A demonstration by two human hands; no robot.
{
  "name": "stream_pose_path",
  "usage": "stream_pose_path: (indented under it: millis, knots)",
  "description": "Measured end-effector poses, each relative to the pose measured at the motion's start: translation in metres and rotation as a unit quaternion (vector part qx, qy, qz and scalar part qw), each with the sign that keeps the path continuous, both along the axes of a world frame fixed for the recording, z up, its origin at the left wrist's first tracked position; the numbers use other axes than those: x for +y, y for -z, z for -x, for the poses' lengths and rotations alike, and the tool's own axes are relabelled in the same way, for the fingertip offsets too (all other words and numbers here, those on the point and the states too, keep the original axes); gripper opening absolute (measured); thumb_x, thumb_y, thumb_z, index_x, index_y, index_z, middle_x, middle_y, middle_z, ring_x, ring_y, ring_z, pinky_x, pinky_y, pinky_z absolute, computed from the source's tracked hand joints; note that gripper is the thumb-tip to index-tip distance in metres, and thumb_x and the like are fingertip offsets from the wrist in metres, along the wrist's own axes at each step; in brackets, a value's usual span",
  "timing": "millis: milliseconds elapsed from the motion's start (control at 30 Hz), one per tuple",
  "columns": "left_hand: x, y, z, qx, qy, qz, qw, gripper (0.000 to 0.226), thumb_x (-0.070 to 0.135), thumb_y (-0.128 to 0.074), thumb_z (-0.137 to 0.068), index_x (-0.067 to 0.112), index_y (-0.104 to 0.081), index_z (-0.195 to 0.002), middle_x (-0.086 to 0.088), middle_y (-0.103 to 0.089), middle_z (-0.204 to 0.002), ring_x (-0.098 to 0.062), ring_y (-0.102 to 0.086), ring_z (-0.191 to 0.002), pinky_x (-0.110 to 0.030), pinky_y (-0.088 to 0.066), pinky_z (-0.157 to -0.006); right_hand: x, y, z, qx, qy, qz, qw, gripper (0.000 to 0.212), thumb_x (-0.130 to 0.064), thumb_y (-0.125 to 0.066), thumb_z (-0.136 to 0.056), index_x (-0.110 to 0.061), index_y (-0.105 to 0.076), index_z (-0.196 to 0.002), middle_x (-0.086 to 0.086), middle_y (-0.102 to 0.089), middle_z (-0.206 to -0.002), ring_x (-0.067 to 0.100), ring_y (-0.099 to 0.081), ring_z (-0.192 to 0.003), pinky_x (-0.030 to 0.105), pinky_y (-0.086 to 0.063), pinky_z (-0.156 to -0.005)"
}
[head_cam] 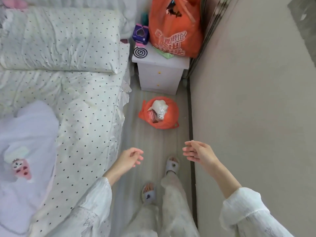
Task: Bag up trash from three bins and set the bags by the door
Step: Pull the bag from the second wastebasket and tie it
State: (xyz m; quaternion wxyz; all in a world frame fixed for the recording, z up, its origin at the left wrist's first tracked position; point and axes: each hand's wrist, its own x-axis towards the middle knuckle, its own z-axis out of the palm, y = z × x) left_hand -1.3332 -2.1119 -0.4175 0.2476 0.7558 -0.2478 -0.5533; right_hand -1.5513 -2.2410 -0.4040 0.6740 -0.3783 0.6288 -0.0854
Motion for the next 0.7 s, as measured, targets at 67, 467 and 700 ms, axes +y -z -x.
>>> stream_pose_path:
  millis: [67,467,700]
  knots:
    - [-0.037,0.03,-0.014,0.004,0.022,-0.022,1.0,0.02,0.013,-0.036,-0.096,0.018,-0.055,-0.097,0.003,-0.062,-0.084,-0.01,-0.058,-0.072,-0.02,-0.044,-0.068,-0.043,0.032,-0.012,0.012,-0.008,-0.012,1.0,0.023,-0.019,-0.042,-0.097,-0.007,-0.061,-0.1,0.006,-0.067,-0.081,0.019,-0.064,-0.074,0.026,-0.052,-0.07]
    - [-0.219,0.258,-0.075,-0.027,-0.08,-0.129,0.988,0.031,-0.005,-0.038,-0.091,-0.001,-0.05,-0.119,-0.021,-0.057,-0.11,-0.03,-0.058,-0.095,-0.032,-0.05,-0.078,-0.224,0.288,-0.043,0.079,0.134,-0.158,0.975,0.018,-0.01,-0.043,-0.095,-0.005,-0.053,-0.109,0.01,-0.059,-0.081,0.02,-0.055,-0.07,0.031,-0.049,-0.071]
    - [-0.28,0.423,-0.113,-0.118,-0.192,-0.05,0.973,0.054,0.02,-0.049,-0.092,0.006,-0.027,-0.139,-0.01,-0.039,-0.142,-0.007,-0.047,-0.103,-0.018,-0.038,-0.089,-0.281,0.477,-0.039,0.064,0.223,-0.194,0.953,0.034,-0.025,-0.041,-0.098,-0.006,-0.046,-0.125,0.01,-0.054,-0.109,0.024,-0.051,-0.109,0.033,-0.045,-0.088]
